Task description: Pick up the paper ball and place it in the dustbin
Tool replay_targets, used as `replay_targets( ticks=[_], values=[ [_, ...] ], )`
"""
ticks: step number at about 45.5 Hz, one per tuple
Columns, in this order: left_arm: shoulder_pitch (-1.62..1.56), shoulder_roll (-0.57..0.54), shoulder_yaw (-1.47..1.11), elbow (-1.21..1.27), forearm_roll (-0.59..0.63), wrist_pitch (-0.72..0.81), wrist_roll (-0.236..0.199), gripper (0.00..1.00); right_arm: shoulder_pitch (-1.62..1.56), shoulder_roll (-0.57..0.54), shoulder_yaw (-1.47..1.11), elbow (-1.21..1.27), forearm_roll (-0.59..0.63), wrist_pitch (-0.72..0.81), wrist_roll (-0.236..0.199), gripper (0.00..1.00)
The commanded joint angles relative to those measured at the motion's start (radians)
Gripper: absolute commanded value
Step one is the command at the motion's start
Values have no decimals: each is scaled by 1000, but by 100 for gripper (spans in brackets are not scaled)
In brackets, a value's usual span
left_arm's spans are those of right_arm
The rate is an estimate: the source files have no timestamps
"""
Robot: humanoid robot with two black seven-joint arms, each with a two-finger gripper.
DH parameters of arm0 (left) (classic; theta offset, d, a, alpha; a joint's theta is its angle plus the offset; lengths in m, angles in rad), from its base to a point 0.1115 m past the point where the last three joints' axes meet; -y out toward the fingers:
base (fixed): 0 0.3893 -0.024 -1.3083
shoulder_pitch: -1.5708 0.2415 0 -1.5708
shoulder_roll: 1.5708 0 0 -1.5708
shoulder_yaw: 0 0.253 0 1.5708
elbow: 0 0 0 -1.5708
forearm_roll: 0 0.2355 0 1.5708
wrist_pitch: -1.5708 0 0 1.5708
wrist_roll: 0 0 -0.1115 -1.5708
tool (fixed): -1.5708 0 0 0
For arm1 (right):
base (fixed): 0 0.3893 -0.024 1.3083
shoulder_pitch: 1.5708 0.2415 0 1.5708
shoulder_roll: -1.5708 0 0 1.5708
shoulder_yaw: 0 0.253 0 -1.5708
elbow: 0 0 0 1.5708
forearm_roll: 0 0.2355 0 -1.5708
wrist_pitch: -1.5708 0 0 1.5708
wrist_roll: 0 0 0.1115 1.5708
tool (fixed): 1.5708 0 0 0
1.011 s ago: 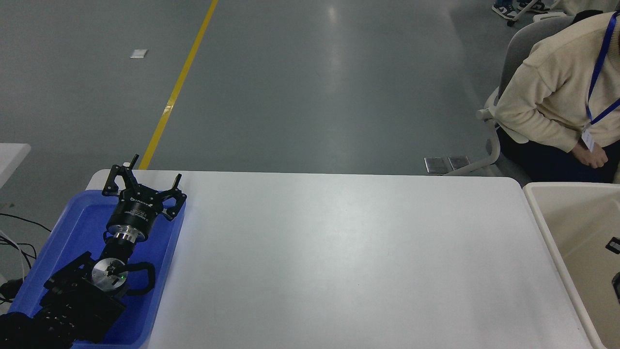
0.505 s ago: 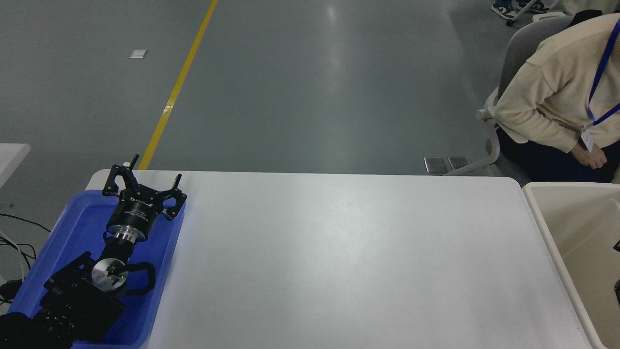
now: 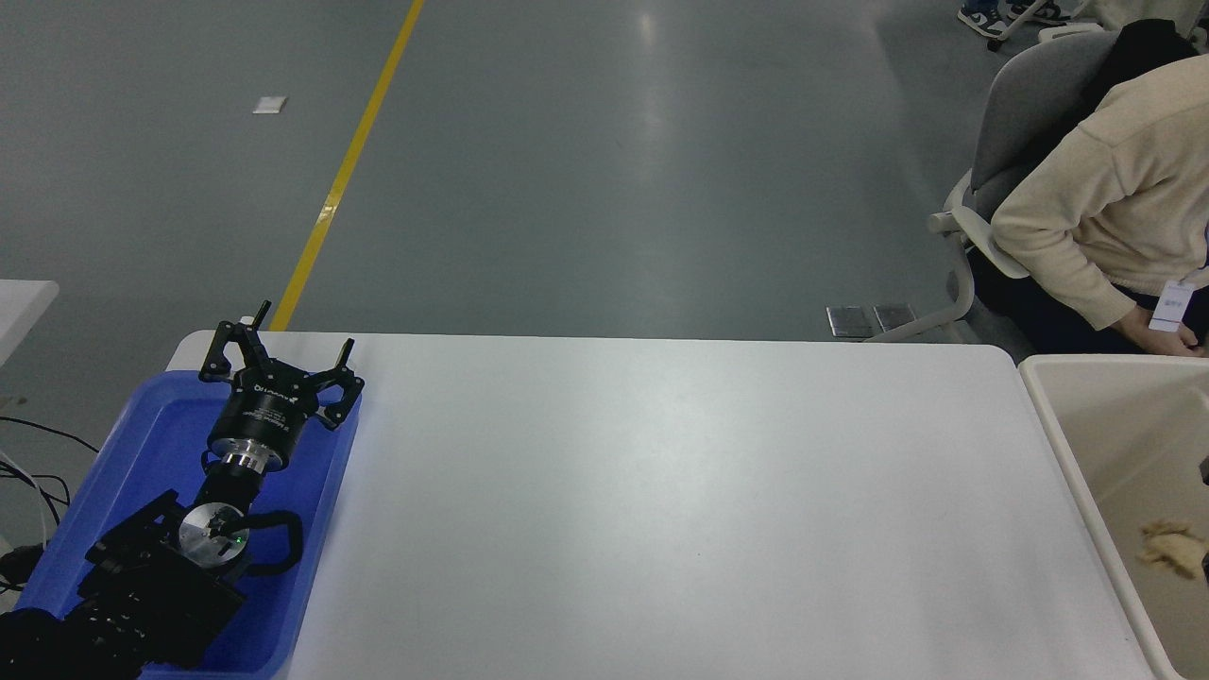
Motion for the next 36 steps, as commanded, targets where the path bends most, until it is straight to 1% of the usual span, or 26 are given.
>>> replay_targets(
  ticks=[1,19,24,30,36],
  values=[
    [0,0,-1,0,0,0,0,100,2,-1,1,-2,0,-2,0,100],
    [0,0,-1,0,0,0,2,100,65,-10,30,50,4,2,0,100],
    [0,0,1,0,0,0,0,100,103,-68,105,119,7,2,0,100],
    [-1,0,1,0,0,0,0,100,149,-106,235,249,7,7,0,100],
    [0,0,1,0,0,0,2,100,188,-246,469,522,6,8,0,100]
  ],
)
